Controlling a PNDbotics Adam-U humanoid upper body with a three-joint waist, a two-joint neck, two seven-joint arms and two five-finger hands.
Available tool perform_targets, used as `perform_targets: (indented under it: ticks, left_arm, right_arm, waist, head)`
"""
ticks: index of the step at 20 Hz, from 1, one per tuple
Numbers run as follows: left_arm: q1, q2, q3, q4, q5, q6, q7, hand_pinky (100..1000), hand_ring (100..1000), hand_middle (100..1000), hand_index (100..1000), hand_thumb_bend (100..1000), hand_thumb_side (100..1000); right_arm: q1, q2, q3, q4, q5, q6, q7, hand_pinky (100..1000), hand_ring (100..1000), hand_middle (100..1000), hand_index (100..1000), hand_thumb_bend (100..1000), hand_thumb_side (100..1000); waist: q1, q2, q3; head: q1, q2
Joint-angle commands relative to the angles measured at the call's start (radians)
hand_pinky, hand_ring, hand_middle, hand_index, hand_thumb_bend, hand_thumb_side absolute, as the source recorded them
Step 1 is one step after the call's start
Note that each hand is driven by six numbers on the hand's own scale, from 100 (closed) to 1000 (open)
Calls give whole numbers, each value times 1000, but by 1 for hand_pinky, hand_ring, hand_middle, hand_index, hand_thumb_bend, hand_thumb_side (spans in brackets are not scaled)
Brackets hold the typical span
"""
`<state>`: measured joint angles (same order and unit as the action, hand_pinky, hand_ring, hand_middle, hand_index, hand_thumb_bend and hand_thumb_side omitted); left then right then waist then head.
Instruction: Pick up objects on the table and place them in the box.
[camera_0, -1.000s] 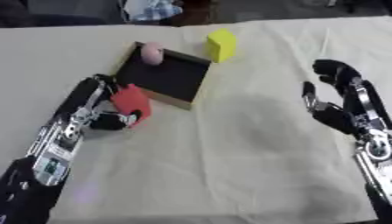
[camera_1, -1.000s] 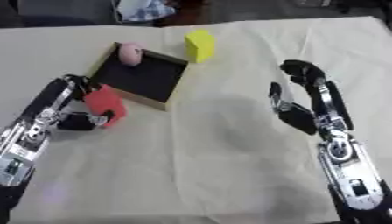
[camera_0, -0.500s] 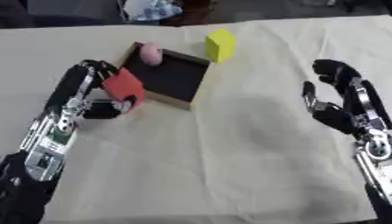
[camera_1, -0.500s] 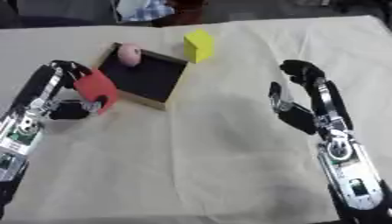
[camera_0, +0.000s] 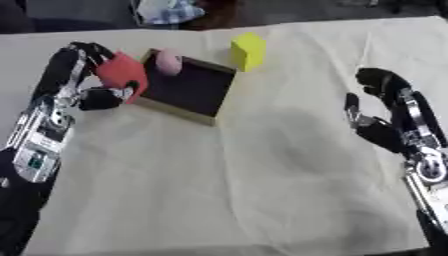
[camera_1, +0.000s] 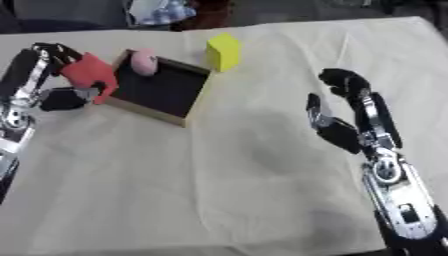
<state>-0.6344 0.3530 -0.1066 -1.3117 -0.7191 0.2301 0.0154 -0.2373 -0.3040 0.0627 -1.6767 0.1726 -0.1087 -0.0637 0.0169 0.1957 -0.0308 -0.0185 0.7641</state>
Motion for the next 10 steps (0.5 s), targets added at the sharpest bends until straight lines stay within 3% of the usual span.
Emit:
perform_targets:
  ticks: [1,10]
  left_arm:
    - [-49,-7,22,76,-4,13,48,618,562,516,681,492,262]
    - [-121,-57,25,214,0,3,122,646,609,563,718,554,313]
  right_arm:
    - [-12,-11,0,-8,-9,-2,5,867,844,814,750,144,127]
    - [-17,-7,7,-6,-12,-4,14,867,843,814,750,142,128]
  waist:
    - [4,-25,-4]
    - [1,-20,-25]
  head:
    - [2,-5]
    - [9,-7]
